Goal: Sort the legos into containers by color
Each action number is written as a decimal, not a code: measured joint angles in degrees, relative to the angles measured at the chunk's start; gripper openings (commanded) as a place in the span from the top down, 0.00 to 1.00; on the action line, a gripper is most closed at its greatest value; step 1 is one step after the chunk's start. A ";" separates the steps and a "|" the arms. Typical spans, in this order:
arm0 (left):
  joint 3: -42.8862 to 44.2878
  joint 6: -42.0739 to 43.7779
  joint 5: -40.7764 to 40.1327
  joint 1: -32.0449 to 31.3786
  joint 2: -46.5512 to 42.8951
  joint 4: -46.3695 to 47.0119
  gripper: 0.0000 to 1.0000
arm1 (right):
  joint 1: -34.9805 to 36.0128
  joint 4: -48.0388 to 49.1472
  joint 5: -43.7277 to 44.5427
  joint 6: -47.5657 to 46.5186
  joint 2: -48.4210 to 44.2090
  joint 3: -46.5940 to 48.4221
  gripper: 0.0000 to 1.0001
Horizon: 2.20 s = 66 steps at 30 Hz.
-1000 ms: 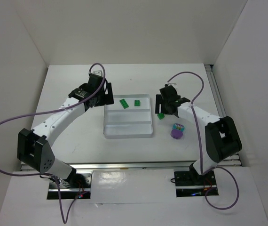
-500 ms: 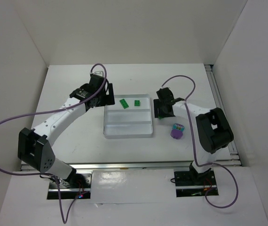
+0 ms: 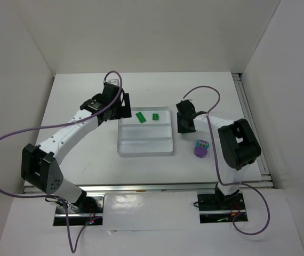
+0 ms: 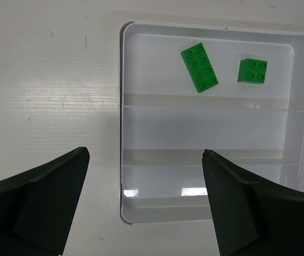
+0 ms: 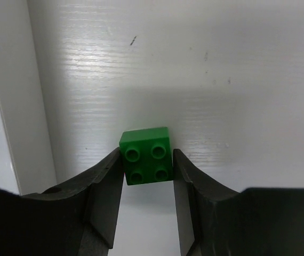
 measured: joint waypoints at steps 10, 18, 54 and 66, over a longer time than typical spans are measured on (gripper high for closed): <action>0.02 -0.24 0.02 -0.15 0.55 0.20 0.01 | 2.62 -1.44 3.85 1.77 -7.61 4.35 0.60; 0.02 -0.68 -0.42 -0.15 0.92 0.17 0.01 | 8.20 -0.04 1.07 2.45 0.28 17.38 0.57; 2.78 1.29 1.27 -1.95 4.59 1.18 0.00 | 0.15 -23.65 13.57 32.39 -26.88 -8.59 0.06; 4.04 1.49 1.95 -3.23 7.13 1.09 0.00 | -1.99 -22.80 8.50 33.22 -21.49 -12.96 0.07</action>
